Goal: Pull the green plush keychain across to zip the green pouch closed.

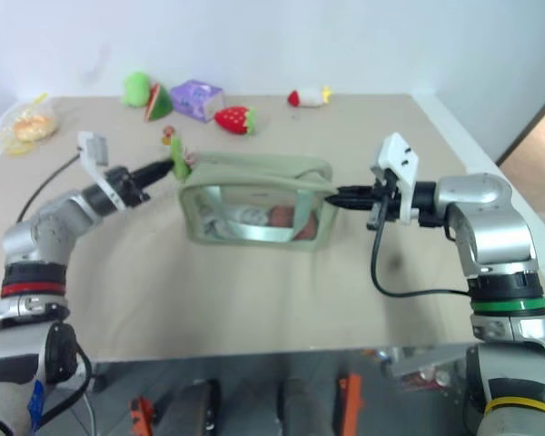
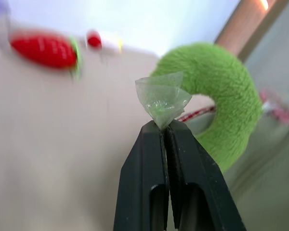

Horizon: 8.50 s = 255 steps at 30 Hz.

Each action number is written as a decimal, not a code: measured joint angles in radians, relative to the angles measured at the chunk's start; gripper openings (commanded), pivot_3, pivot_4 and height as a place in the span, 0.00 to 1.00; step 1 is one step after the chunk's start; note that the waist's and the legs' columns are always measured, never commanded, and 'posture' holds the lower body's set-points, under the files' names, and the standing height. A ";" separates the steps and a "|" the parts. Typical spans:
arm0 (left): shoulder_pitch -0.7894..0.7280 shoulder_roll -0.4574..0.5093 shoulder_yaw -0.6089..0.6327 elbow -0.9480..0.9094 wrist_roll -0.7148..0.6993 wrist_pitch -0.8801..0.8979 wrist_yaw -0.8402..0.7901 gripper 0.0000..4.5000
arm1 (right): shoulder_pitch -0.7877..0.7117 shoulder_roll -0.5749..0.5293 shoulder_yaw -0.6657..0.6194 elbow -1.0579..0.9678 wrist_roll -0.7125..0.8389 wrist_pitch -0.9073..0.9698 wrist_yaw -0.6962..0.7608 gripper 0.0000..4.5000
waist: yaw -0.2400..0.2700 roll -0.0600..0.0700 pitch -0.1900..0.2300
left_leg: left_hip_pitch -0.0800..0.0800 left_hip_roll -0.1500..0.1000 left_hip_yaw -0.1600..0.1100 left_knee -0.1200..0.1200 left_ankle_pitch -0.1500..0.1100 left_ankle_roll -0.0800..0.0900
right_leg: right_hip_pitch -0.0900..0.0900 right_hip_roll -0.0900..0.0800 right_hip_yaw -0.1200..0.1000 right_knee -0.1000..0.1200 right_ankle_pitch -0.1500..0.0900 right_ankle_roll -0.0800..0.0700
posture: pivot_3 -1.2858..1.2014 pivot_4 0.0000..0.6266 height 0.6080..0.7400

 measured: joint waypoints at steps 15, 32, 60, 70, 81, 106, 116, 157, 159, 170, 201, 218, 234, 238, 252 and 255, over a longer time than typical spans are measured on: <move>-0.152 -0.042 -0.219 -0.211 0.060 -0.026 -0.091 0.01 | -0.001 0.003 0.000 0.007 -0.001 -0.009 0.003 0.00 | -0.003 0.000 0.000 | 0.000 0.000 0.001 0.000 0.000 0.000 | 0.000 0.000 0.001 0.000 0.000 0.001 | 0.52 0.24 1.00; -0.206 -0.047 -0.307 -0.069 0.181 -0.087 -0.112 0.74 | 0.017 0.001 -0.003 -0.020 0.012 0.012 -0.018 0.00 | -0.006 0.000 0.000 | 0.000 0.000 0.001 0.000 0.000 0.000 | -0.001 0.001 0.002 0.000 0.000 0.001 | 0.52 0.24 1.00; -0.121 0.283 -0.323 -0.217 0.277 -0.082 -0.363 0.74 | 0.007 0.014 -0.001 -0.023 0.013 0.013 -0.016 0.00 | -0.016 0.000 0.000 | -0.001 0.000 0.001 -0.002 0.000 0.000 | -0.002 0.001 0.002 0.000 0.000 0.000 | 0.52 0.24 1.00; 0.050 0.332 -0.273 -0.309 0.163 0.037 -0.415 0.74 | 0.007 0.014 -0.001 -0.028 0.013 0.015 -0.018 0.00 | -0.017 0.000 0.000 | -0.001 0.000 0.002 -0.001 0.000 0.000 | -0.002 0.000 0.003 0.000 -0.001 0.000 | 0.52 0.24 1.00; 0.108 0.242 -0.289 -0.353 0.146 0.070 -0.364 0.62 | 0.007 0.014 -0.001 -0.029 0.012 0.017 -0.016 0.00 | -0.017 0.000 0.000 | -0.001 0.000 0.002 -0.001 0.000 0.000 | -0.002 0.001 0.003 0.000 0.000 0.000 | 0.52 0.24 1.00; 0.062 0.182 -0.297 -0.289 0.177 0.041 -0.327 0.00 | 0.010 -0.008 -0.001 -0.032 0.040 0.085 -0.015 0.66 | -0.017 0.000 0.000 | -0.001 0.000 0.002 -0.001 0.000 0.000 | -0.002 0.000 0.003 0.000 0.000 0.000 | 0.52 0.24 1.00; 0.073 0.184 -0.297 -0.323 0.176 0.049 -0.321 0.00 | -0.182 -0.064 -0.044 0.175 -0.039 -0.060 -0.105 0.66 | -0.017 0.001 0.000 | -0.001 0.000 0.003 -0.001 0.000 0.000 | -0.003 0.000 0.004 0.000 0.000 0.000 | 0.52 0.24 1.00; 0.103 0.187 -0.293 -0.376 0.153 0.069 -0.277 0.00 | -0.494 0.358 0.278 0.353 -0.366 -0.594 -0.022 0.66 | -0.018 0.001 0.000 | -0.001 0.001 0.003 -0.002 0.000 0.000 | -0.004 0.001 0.005 0.002 0.000 0.000 | 0.52 0.24 1.00; 0.104 0.186 -0.293 -0.377 0.152 0.069 -0.274 0.00 | -0.496 0.368 0.278 0.364 -0.372 -0.601 -0.022 0.49 | -0.018 0.001 0.000 | -0.001 0.001 0.003 -0.002 0.000 0.000 | -0.004 0.001 0.005 0.002 0.000 0.000 | 0.52 0.24 1.00; 0.106 0.186 -0.293 -0.379 0.147 0.070 -0.263 0.00 | -0.496 0.382 0.278 0.378 -0.362 -0.610 0.014 0.00 | -0.018 0.001 0.000 | -0.001 0.001 0.003 -0.002 0.000 0.000 | -0.004 0.001 0.005 0.002 0.000 0.000 | 0.52 0.24 1.00; 0.110 0.162 -0.293 -0.376 0.133 0.066 -0.263 0.00 | -0.264 -0.188 0.166 0.331 -0.487 -0.614 -0.097 0.00 | -0.005 0.001 0.000 | -0.001 -0.001 0.006 -0.002 0.000 0.000 | -0.004 -0.001 0.006 0.002 -0.003 -0.002 | 0.52 0.24 1.00; 0.127 0.161 -0.291 -0.381 0.120 0.071 -0.256 0.00 | -0.007 0.001 0.336 0.394 -0.765 -0.744 -0.445 0.00 | -0.017 -0.001 -0.001 | 0.001 -0.002 0.006 0.003 0.001 0.001 | -0.001 -0.001 0.008 0.002 0.000 0.000 | 0.52 0.24 1.00; 0.160 0.162 -0.277 -0.399 0.086 0.099 -0.228 0.13 | -0.023 0.023 0.275 0.431 -0.624 -0.668 -0.286 0.35 | -0.017 -0.008 -0.005 | 0.014 -0.001 0.006 -0.002 0.001 0.001 | 0.012 -0.001 0.007 0.000 -0.003 -0.003 | 0.52 0.24 1.00; 0.180 0.166 -0.268 -0.414 0.055 0.135 -0.237 0.40 | -0.022 0.005 0.208 0.438 -0.524 -0.546 -0.217 0.35 | -0.017 -0.008 -0.004 | 0.012 -0.001 0.006 -0.003 0.001 0.001 | 0.010 -0.001 0.007 -0.001 -0.003 -0.003 | 0.52 0.24 1.00; 0.404 0.271 -0.030 -0.605 -0.126 0.229 -0.227 0.85 | 0.100 -0.158 -0.145 0.093 -0.008 -0.029 0.067 0.35 | -0.021 -0.007 -0.003 | 0.013 0.000 0.006 -0.007 -0.001 0.001 | 0.008 -0.001 0.006 -0.002 -0.006 -0.006 | 0.52 0.24 1.00; 0.504 0.279 0.070 -0.627 -0.168 0.233 -0.212 0.85 | 0.161 -0.152 -0.230 -0.003 0.097 0.086 0.036 0.35 | -0.018 -0.007 -0.003 | 0.013 0.000 0.006 -0.006 -0.001 0.001 | 0.009 -0.002 0.005 -0.002 -0.006 -0.006 | 0.52 0.24 1.00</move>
